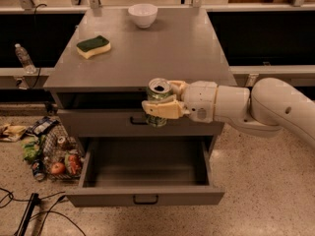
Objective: Place green can into middle drawer
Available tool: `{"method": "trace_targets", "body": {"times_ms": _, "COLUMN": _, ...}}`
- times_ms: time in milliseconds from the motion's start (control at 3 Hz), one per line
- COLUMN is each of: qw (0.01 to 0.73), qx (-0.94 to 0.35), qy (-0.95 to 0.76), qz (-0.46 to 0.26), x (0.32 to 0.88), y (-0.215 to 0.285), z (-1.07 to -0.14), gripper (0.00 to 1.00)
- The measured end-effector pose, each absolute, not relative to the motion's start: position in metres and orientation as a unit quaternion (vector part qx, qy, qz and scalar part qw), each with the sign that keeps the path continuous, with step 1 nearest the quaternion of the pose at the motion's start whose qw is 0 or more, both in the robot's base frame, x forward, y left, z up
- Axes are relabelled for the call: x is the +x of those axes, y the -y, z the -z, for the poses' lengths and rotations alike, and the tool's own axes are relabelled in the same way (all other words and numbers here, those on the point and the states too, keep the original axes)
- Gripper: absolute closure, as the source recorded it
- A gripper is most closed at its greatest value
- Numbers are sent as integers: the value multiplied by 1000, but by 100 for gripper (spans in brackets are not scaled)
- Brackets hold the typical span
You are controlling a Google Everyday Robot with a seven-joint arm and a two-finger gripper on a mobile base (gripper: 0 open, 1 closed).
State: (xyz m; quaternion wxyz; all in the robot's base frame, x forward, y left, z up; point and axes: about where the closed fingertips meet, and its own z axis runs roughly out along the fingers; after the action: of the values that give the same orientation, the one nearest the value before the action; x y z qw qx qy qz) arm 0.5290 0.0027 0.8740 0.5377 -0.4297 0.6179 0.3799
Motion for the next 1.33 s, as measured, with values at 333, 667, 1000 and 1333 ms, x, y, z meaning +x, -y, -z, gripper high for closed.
{"method": "trace_targets", "body": {"times_ms": 333, "qw": 538, "qx": -399, "qy": -617, "qz": -413, "x": 514, "y": -17, "z": -832, "gripper": 100}}
{"method": "trace_targets", "body": {"times_ms": 667, "qw": 537, "qx": -413, "qy": -593, "qz": -436, "x": 501, "y": -31, "z": -779, "gripper": 100}}
{"method": "trace_targets", "body": {"times_ms": 1000, "qw": 522, "qx": -454, "qy": -580, "qz": -430, "x": 496, "y": -43, "z": -733, "gripper": 100}}
{"method": "trace_targets", "body": {"times_ms": 1333, "qw": 500, "qx": -507, "qy": -591, "qz": -379, "x": 500, "y": -50, "z": -671, "gripper": 100}}
